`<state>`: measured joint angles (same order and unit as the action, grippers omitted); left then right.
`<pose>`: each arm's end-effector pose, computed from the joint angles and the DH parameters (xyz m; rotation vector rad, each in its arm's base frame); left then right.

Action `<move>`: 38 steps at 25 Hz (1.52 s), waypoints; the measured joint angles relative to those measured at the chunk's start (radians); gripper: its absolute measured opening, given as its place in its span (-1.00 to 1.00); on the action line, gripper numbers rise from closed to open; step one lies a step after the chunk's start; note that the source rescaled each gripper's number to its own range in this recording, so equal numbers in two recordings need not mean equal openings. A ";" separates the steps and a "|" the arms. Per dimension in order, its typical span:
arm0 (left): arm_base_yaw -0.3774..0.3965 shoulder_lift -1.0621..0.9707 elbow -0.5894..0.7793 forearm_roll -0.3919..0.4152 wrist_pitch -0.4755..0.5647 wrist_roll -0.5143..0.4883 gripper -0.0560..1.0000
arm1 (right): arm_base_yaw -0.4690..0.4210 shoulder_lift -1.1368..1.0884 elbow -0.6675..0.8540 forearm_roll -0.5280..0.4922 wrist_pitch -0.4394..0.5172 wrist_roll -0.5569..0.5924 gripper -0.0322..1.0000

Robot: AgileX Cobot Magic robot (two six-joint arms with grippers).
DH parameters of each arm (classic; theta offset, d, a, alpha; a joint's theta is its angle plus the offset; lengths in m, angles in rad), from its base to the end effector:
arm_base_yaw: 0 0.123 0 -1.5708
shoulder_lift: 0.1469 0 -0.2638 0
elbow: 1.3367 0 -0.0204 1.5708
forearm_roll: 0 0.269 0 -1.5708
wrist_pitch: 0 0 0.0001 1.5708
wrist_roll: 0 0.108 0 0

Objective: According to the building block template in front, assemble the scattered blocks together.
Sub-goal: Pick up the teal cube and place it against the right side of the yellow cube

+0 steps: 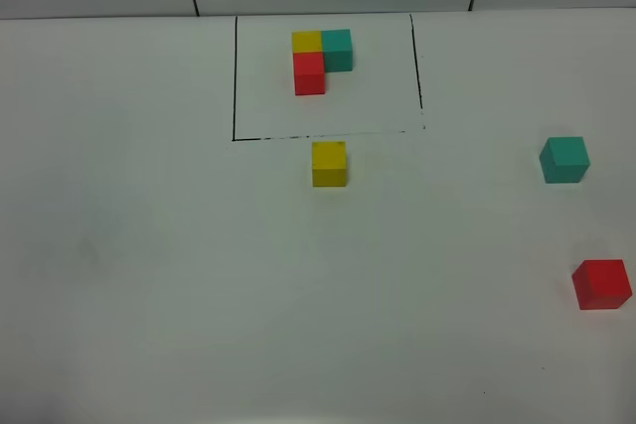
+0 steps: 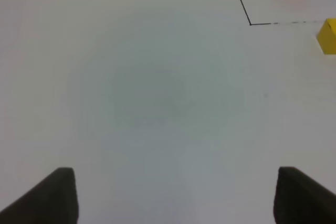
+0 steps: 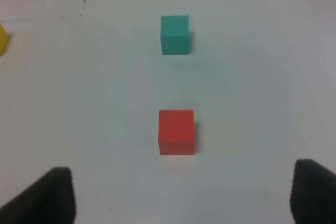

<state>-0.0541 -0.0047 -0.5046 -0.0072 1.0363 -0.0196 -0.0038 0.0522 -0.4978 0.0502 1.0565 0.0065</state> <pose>0.0475 -0.0032 0.2823 0.0350 2.0107 -0.0556 0.0562 0.0045 0.2754 0.0102 2.0940 0.0623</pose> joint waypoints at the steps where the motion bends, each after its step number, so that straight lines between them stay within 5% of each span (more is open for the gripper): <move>1: 0.000 0.000 0.000 0.000 0.000 0.000 0.61 | 0.000 0.000 0.000 0.000 0.000 0.000 0.39; 19: 0.000 0.000 0.000 0.000 0.000 0.000 0.60 | 0.000 0.090 -0.023 0.006 0.037 0.000 0.39; 38: 0.000 0.000 0.000 0.000 0.000 0.003 0.60 | 0.000 1.271 -0.381 0.011 -0.249 -0.087 0.68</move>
<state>-0.0541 -0.0047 -0.5046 -0.0072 1.0363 -0.0163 -0.0038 1.3230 -0.8792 0.0607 0.8075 -0.0802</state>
